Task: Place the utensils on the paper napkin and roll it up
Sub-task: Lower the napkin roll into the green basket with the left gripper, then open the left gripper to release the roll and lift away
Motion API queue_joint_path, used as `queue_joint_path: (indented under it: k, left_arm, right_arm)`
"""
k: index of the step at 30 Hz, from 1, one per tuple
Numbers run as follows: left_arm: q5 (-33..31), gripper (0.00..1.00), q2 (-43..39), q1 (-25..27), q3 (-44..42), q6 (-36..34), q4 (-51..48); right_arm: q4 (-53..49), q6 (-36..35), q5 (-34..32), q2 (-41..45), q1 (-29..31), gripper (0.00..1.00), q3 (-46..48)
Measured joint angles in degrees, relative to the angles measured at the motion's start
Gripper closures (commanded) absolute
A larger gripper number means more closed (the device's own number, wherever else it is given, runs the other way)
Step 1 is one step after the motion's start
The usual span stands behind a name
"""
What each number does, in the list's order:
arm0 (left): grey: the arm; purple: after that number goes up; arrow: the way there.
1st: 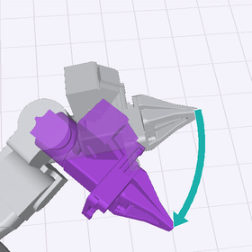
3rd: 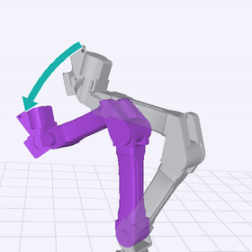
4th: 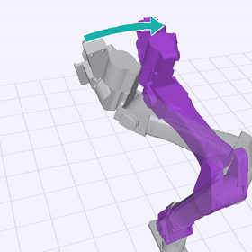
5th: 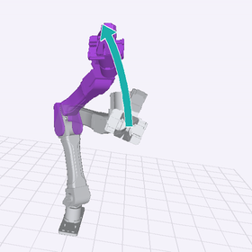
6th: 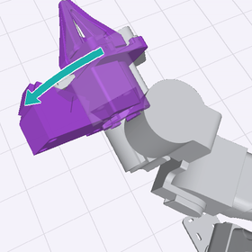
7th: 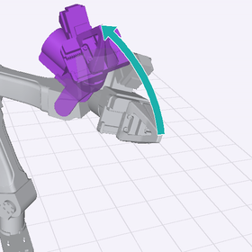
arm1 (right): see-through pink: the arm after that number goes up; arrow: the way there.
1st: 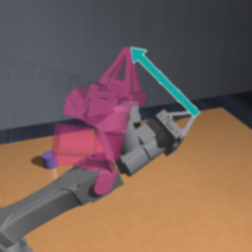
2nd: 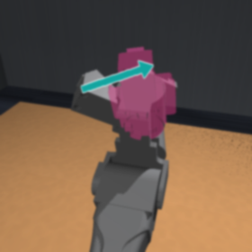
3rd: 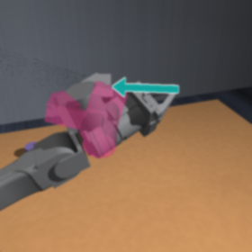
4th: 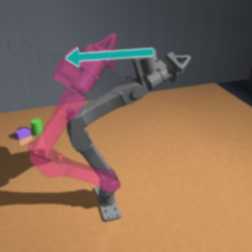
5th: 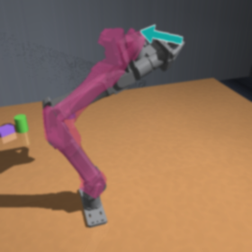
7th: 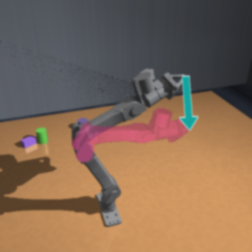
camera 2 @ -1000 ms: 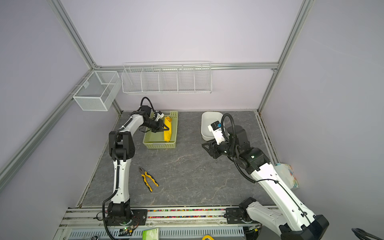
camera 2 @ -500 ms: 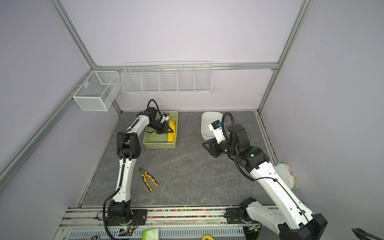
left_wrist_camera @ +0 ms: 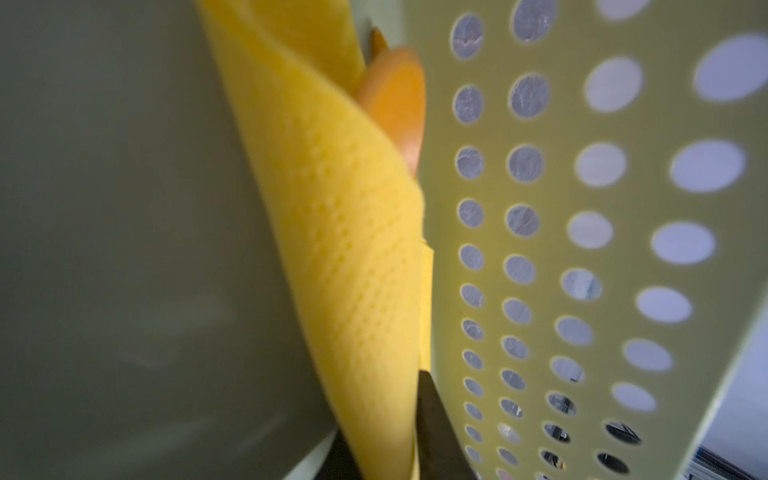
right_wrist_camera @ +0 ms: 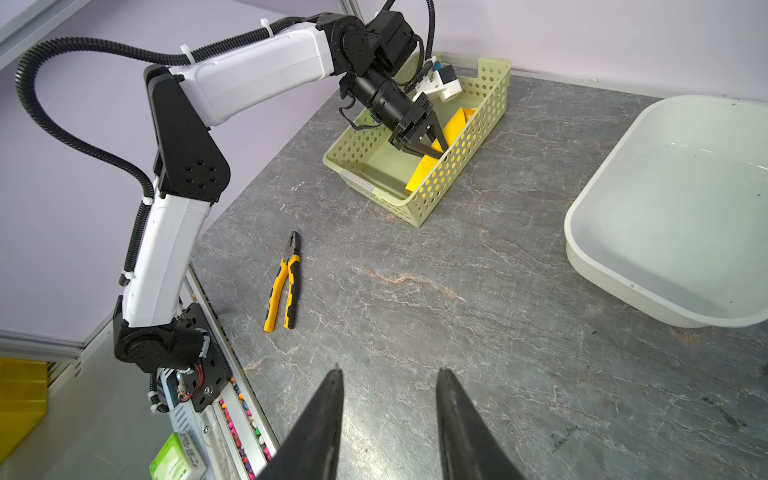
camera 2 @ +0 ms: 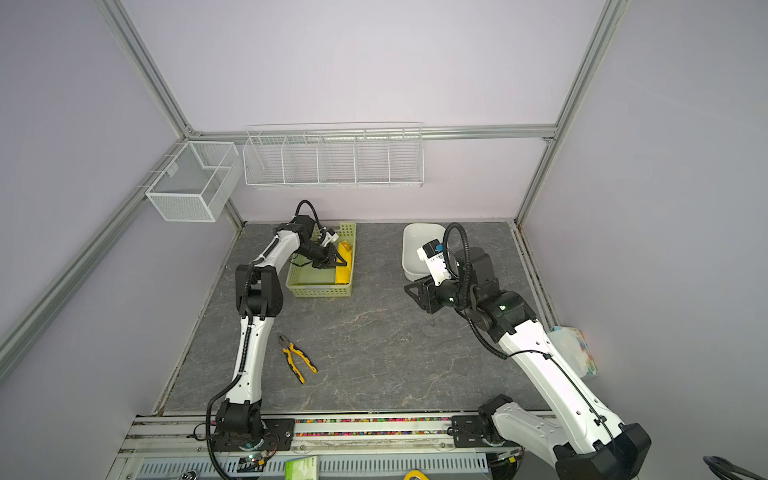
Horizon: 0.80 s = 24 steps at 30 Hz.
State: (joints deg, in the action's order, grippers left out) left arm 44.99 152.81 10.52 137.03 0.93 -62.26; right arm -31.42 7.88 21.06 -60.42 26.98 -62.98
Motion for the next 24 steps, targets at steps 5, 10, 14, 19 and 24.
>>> queue_joint_path:
  k: [5,10,14,19,24]
  left_arm:
    - [-0.66,0.69,-0.02,-0.02,0.44,-0.11,-0.24]
    - [-2.67,0.63,-0.74,-0.07,0.5,-0.11,-0.39]
    - [-5.18,0.55,-1.68,-0.17,0.5,-0.11,-0.92]
    - [-8.26,0.47,-2.93,-0.31,0.5,-0.11,-1.73]
    - [-10.23,0.36,-4.24,-0.5,0.5,-0.13,-2.82]
  right_arm:
    - [0.0,0.0,0.04,-0.04,0.0,0.59,0.0]
    - [-0.02,0.0,0.24,-0.02,0.0,0.59,0.0]
    - [-0.02,0.0,0.5,0.0,-0.02,0.59,-0.04]
    - [-0.02,0.0,0.87,0.2,-0.11,0.59,-0.15]
    - [0.0,0.0,0.9,0.85,-0.22,0.59,-0.46]
